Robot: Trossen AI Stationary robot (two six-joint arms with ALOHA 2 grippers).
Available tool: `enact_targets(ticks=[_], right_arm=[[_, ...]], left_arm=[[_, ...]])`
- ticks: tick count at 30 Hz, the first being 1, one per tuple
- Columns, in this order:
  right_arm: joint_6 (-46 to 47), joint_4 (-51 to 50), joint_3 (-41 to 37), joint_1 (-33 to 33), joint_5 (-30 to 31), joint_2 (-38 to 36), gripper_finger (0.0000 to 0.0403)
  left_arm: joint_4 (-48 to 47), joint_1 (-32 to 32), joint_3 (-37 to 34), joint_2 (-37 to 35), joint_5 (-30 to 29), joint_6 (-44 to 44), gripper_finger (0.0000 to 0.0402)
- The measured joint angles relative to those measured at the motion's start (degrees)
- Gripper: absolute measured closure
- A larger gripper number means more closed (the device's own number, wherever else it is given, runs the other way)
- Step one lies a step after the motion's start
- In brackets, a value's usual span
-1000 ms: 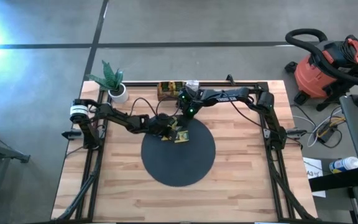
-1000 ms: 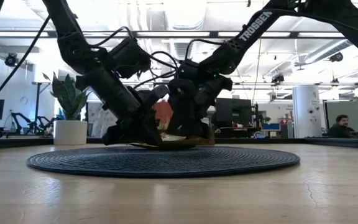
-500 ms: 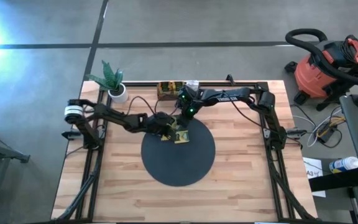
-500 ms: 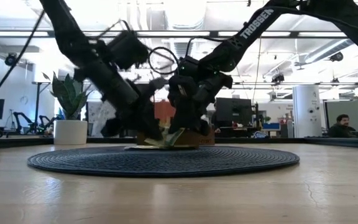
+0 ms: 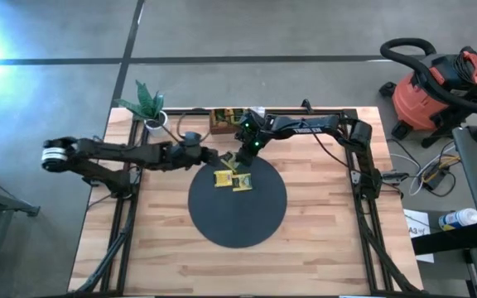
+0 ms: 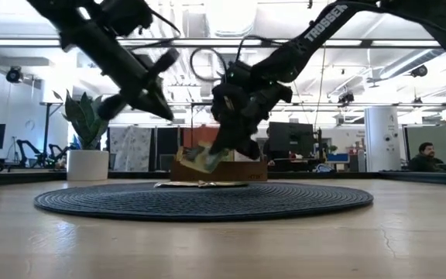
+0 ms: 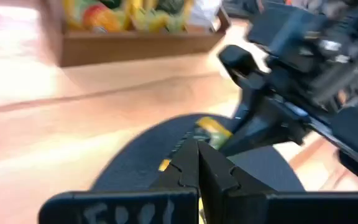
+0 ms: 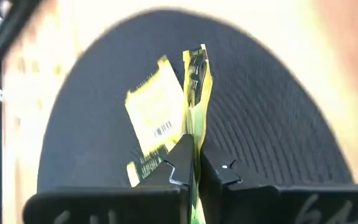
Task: Pick & Place Tea
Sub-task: Put the yellow tea bag into the middle section of the wooden organizer
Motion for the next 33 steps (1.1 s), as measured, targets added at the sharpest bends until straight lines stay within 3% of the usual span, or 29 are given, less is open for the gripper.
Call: enact_targets(ticks=[8, 12, 15, 18, 25, 33], right_arm=[[1.11, 14.69, -5.24, -0.42, 7.08, -10.02, 0.0394], [1.64, 19.87, -9.42, -0.86, 8.17, -14.1, 0.0394], [3.8, 24.27, -12.85, -0.97, 3.91, -15.18, 0.0394], [8.95, 32.03, -16.63, -0.96, 0.98, -16.22, 0.0394], [19.87, 46.44, -23.03, -1.09, 1.34, -16.81, 0.0394], [21.71, 46.82, -22.43, -0.72, 0.96, -16.81, 0.0394]], left_arm=[[2.59, -0.35, -7.4, -7.97, -4.7, -7.75, 0.0401], [19.55, -0.43, -12.56, -9.53, -3.66, -6.09, 0.0401], [34.8, -0.42, -16.51, -9.45, -2.38, -3.78, 0.0401], [42.68, -0.37, -19.34, -9.29, -2.21, -4.3, 0.0401], [44.6, -0.48, -19.58, -8.67, 0.87, -5.09, 0.0395], [44.79, -0.48, -17.09, -7.8, 0.83, -1.25, 0.0332]])
